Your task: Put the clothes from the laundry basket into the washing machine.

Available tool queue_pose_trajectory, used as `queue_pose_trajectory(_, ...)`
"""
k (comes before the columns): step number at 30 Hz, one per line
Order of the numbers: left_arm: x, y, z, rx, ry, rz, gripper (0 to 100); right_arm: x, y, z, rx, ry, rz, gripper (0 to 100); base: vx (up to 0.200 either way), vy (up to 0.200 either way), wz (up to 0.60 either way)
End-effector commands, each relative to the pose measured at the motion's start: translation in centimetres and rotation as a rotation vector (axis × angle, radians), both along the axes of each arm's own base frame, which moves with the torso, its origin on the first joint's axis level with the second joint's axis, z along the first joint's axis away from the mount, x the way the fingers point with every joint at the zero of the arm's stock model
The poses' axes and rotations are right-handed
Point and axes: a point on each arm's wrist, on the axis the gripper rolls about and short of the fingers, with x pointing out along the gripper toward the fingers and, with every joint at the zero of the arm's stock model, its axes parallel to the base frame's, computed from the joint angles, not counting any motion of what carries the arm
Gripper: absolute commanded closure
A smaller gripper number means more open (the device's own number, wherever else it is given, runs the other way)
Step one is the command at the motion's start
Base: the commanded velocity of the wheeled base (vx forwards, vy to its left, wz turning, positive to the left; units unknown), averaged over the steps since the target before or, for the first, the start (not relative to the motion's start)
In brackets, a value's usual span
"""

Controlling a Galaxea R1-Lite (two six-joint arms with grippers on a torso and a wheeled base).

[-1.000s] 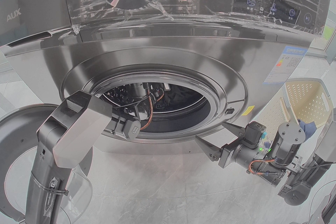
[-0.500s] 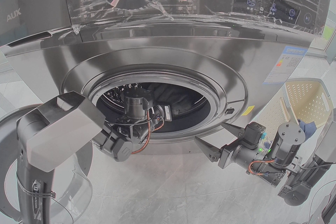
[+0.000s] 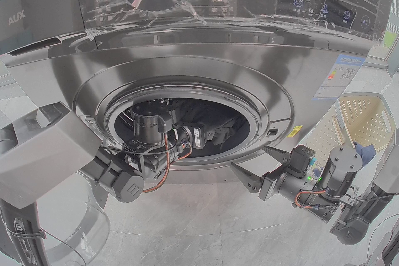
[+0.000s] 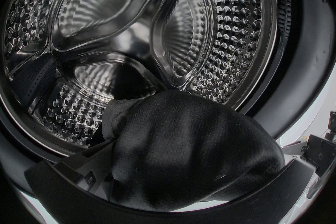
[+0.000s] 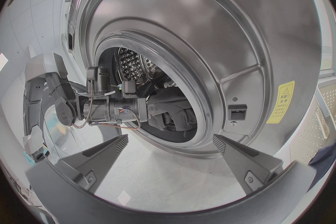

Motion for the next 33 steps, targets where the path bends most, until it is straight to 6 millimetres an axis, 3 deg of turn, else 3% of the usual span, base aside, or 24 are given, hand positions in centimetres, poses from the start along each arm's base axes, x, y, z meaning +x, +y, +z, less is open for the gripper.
queue_pose_trajectory(1,1.5,-0.8,-2.2,0.004,0.001,0.001,0,0.0,0.0,0.0,0.000,0.000,0.000,0,0.000,0.000,0.00)
queue_pose_trajectory(4,2.8,-1.1,-4.6,0.025,0.013,0.009,0,0.0,0.1,0.0,0.000,0.000,0.001,0,0.000,0.000,0.00)
queue_pose_trajectory(8,4.3,-1.3,-5.9,0.021,0.011,0.019,0,0.0,0.1,0.0,0.000,0.000,0.001,0,0.000,0.000,0.00)
queue_pose_trajectory(9,4.5,-1.5,-5.9,0.018,0.006,0.019,100,0.0,0.1,0.0,0.000,0.000,0.001,0,0.000,0.000,0.00)
queue_pose_trajectory(12,5.2,-1.8,-5.3,0.006,-0.012,0.019,100,0.1,0.1,-0.3,-0.005,0.006,0.001,0,0.000,0.000,0.00)
queue_pose_trajectory(16,7.6,-2.6,-5.8,-0.026,-0.054,0.049,100,0.2,0.2,-0.3,-0.004,0.007,0.001,0,0.000,0.000,0.00)
queue_pose_trajectory(21,11.7,-1.6,-5.3,-0.086,-0.150,0.167,100,0.2,0.2,-0.3,-0.004,0.007,0.001,0,0.000,0.000,0.00)
queue_pose_trajectory(22,11.8,-1.6,-5.4,-0.087,-0.152,0.172,100,0.2,0.2,-0.3,-0.004,0.007,0.001,0,0.000,0.000,0.00)
queue_pose_trajectory(24,13.4,-0.8,-4.4,-0.123,-0.211,0.218,100,0.3,0.3,-0.3,-0.003,0.004,0.001,0,0.000,0.000,0.00)
queue_pose_trajectory(26,13.4,-0.8,-4.4,-0.123,-0.211,0.218,100,0.3,0.3,-0.3,-0.003,0.004,0.001,0,0.000,0.000,0.00)
queue_pose_trajectory(27,14.4,-0.4,-2.8,-0.161,-0.270,0.234,100,0.3,0.4,-0.3,-0.002,0.003,0.003,0,0.000,0.000,0.00)
queue_pose_trajectory(33,14.6,-0.7,-0.9,-0.214,-0.322,0.229,100,0.3,0.4,-0.3,-0.002,0.003,0.003,0,0.000,0.000,0.00)
